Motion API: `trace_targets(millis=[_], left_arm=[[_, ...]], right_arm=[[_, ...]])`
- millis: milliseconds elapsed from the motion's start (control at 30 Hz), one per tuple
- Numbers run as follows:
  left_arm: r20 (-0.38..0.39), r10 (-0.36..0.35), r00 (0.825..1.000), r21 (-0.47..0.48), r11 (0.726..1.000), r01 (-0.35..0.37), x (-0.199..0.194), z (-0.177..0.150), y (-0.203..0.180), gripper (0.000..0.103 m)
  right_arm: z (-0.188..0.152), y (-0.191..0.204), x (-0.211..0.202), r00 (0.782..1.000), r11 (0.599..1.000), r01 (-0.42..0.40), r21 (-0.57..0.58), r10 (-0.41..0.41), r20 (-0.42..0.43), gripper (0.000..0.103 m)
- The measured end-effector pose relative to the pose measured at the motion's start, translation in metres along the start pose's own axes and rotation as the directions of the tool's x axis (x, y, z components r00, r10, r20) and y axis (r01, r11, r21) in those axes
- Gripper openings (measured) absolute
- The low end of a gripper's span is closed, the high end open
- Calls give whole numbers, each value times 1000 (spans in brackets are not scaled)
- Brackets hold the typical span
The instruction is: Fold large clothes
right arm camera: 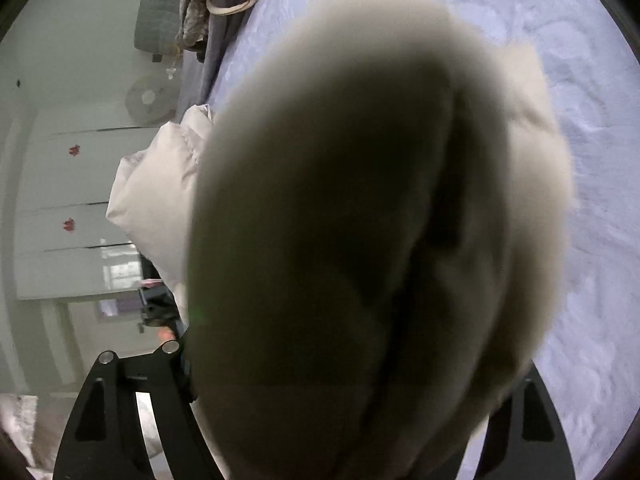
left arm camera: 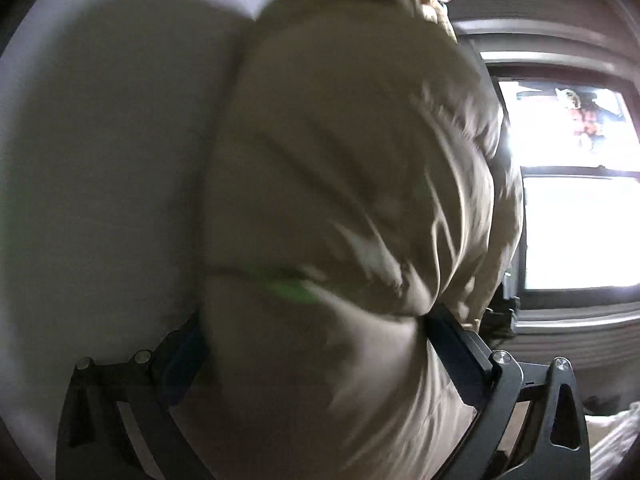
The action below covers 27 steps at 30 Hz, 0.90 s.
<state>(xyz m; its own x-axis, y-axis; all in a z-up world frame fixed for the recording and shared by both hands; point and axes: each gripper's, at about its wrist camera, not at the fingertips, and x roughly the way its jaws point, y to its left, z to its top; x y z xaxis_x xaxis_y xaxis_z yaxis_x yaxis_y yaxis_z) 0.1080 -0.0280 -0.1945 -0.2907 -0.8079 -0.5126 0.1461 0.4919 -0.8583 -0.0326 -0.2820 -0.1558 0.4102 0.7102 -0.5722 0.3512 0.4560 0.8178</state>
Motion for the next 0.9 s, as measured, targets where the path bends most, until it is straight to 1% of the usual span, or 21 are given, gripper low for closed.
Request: trace_targets(millis=[33,67,100,133,200,267,367,433,467,500,533,567,633,700,767,800,833,867,900], left_arm=[[-2,-3,1000,9,1000,3,5,0,-8,102],[7,12,1000,31,999,-12,7,0,-16,102],[21,33,999,78,996,-35,7,-1,-32,102],[27,38,999,98,994,-40,5,-2,-39,102],[49,34,998,130,991,-40,-5,1,-57,102],[85,38,996,138,989,-49,-16,8,-66,102],[167,64,984,166,982,-92,-40,22,-78,102],[225,96,969,176,975,-138,-55,31,-82,102],[246,109,963,175,972,-154,-59,39,-81,102],[279,139,950,167,967,-190,-65,45,-80,102],[294,157,943,160,965,-210,-69,48,-77,102],[312,196,930,142,958,-250,-69,55,-71,102],[320,267,909,109,942,-316,-65,63,-60,102],[306,374,876,59,911,-409,-50,72,-43,102],[307,403,862,18,903,-429,-43,75,-33,102],[313,413,855,11,899,-438,-44,74,-34,102],[326,433,841,16,887,-462,-47,72,-40,102],[338,451,826,24,873,-487,-51,69,-43,102],[364,487,794,42,843,-537,-57,65,-52,102]], right_arm=[[3,-1,4,999,999,-42,11,42,-5,82],[4,-1,6,998,997,-69,18,70,-6,80],[6,3,9,994,994,-108,21,108,-6,79],[7,12,12,989,989,-146,6,146,-11,78],[10,30,14,983,983,-183,-34,183,-20,78],[18,52,13,973,970,-232,-75,231,-28,78],[37,76,13,951,945,-308,-110,308,-22,78],[52,93,19,938,928,-346,-137,346,-29,78],[60,101,23,935,923,-353,-155,352,-37,78],[66,108,27,937,920,-350,-174,348,-44,78],[74,114,31,939,920,-342,-193,339,-51,78],[82,117,36,945,921,-328,-208,324,-55,77],[100,113,48,964,941,-266,-207,263,-42,78],[113,95,56,985,973,-171,-154,171,-14,78],[122,70,57,998,996,-54,-75,56,22,77],[123,58,50,998,999,-34,-25,35,45,76],[122,52,42,997,999,-37,5,37,67,76],[118,51,28,995,1000,-11,22,9,97,76],[114,52,15,993,999,31,23,-33,114,76]])
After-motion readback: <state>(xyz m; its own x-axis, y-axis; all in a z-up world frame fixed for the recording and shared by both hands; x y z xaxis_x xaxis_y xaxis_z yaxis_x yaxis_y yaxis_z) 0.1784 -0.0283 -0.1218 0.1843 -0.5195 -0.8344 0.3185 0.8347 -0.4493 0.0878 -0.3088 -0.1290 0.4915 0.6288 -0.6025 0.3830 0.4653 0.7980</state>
